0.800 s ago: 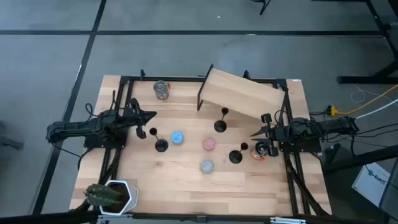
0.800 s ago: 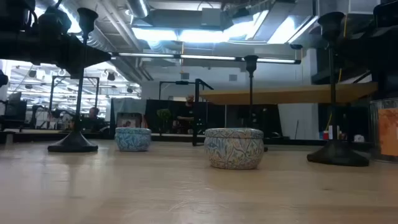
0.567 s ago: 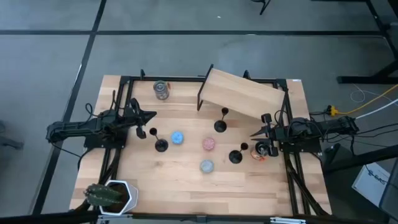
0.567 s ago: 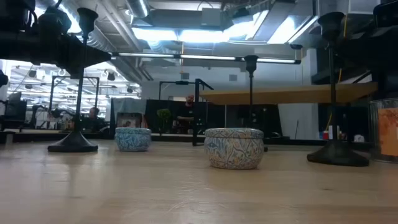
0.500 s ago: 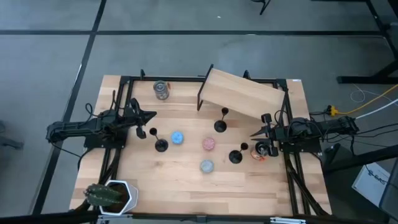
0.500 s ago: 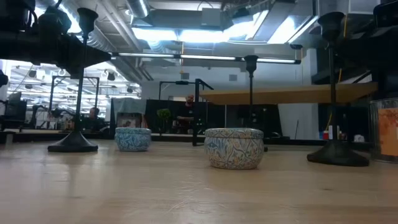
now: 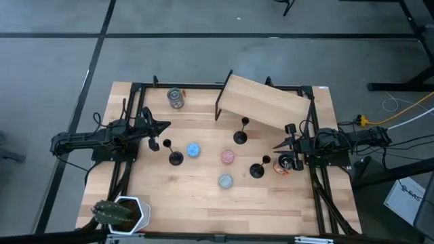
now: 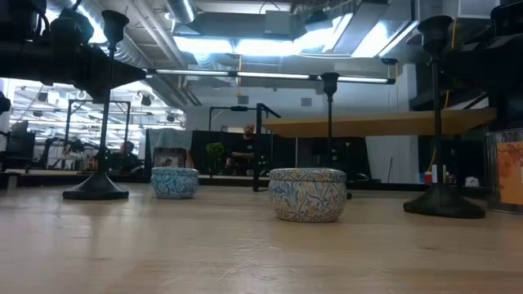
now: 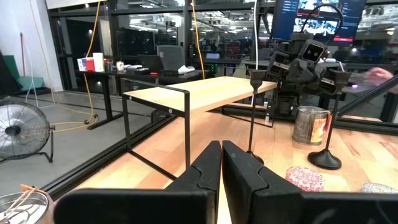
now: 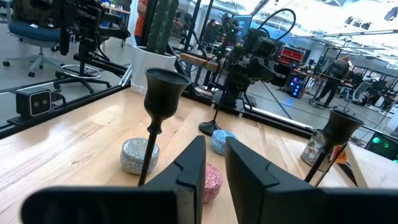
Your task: Pick & Place candle stick holders
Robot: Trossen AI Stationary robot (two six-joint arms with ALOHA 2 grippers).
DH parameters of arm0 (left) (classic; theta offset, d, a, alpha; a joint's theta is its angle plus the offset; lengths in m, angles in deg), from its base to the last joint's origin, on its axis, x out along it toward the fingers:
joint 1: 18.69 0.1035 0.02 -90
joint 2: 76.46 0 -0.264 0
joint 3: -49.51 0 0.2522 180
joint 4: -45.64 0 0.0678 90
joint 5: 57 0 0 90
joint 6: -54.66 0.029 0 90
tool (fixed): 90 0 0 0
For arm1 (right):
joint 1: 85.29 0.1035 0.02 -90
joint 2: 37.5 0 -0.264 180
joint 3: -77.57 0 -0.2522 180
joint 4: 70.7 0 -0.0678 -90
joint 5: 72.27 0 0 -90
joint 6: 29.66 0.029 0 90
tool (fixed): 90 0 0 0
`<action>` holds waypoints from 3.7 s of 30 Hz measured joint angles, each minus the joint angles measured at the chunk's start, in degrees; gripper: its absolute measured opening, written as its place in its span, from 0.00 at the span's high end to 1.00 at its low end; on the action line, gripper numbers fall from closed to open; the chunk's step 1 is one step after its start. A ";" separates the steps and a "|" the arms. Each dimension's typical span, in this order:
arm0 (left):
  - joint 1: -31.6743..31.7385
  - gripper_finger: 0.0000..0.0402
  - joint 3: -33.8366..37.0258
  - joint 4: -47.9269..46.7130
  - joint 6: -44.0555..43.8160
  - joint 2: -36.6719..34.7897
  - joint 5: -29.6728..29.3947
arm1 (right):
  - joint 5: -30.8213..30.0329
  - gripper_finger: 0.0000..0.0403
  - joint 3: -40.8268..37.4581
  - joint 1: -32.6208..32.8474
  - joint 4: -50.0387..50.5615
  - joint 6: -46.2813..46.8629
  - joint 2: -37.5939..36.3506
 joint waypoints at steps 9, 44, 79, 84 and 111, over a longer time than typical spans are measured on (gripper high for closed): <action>0.01 0.97 0.00 0.00 0.02 0.00 0.00 | 0.00 0.84 0.00 0.00 0.02 0.00 0.02; 0.01 0.97 0.01 0.00 0.02 0.00 0.00 | 0.11 0.84 0.00 0.00 -0.62 2.61 0.02; 0.00 0.97 0.02 0.00 0.02 0.00 0.00 | 9.49 0.82 0.00 0.22 -13.84 7.24 0.02; 0.01 0.98 0.01 0.00 0.02 0.00 0.00 | 8.71 0.72 0.00 0.20 -14.01 9.62 0.02; 0.00 0.97 0.00 0.00 0.02 0.00 0.00 | 4.27 0.45 0.00 0.22 -4.08 16.59 16.05</action>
